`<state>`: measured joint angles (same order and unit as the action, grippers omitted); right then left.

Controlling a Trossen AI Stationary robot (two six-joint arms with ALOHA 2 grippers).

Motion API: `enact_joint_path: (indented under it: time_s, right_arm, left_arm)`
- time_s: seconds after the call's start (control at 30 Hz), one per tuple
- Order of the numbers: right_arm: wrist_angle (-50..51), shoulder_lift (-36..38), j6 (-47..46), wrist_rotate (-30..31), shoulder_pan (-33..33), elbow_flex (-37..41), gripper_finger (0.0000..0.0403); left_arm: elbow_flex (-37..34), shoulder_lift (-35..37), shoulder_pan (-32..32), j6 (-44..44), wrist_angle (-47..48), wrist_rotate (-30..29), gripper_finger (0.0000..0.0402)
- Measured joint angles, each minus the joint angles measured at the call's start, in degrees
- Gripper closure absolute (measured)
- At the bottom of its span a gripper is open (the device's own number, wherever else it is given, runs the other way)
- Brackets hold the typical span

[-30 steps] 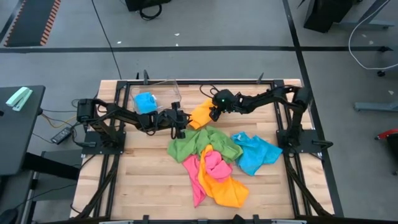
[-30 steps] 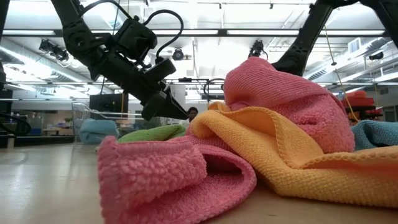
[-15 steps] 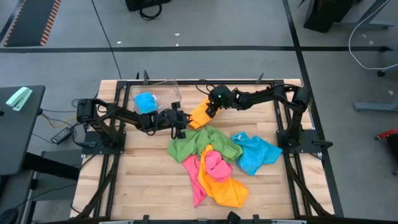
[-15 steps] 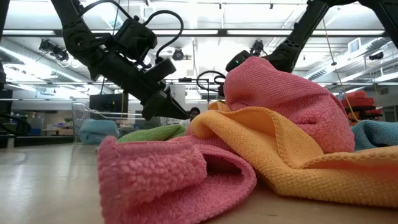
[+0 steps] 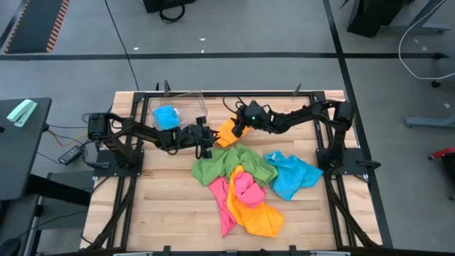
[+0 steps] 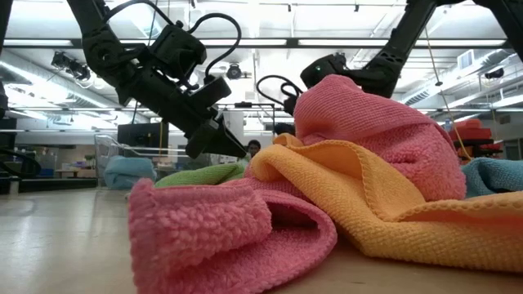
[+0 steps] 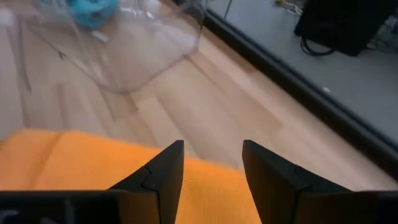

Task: Fold microfiber towels
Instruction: Fold the top orange microfiber towel

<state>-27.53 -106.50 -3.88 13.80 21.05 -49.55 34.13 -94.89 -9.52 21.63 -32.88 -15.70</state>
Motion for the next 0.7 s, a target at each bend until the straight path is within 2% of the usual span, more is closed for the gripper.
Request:
enact_joint_path:
  time_s: [0.13,0.47,0.7]
  right_arm:
    - [0.96,-0.12,-2.06,1.53,-0.36,1.39,0.0231]
    - [0.69,-7.70,-6.62,1.78,0.67,0.82,0.0231]
    - [8.00,0.48,-6.01,2.60,0.51,1.30,0.0231]
  left_arm:
    - [0.00,0.00,-0.02,-0.02,0.00,0.00,0.0289]
    - [0.00,0.00,-0.01,-0.31,0.33,-0.03,0.0289]
    - [-0.02,0.02,0.00,-0.39,0.71,-0.02,0.0287]
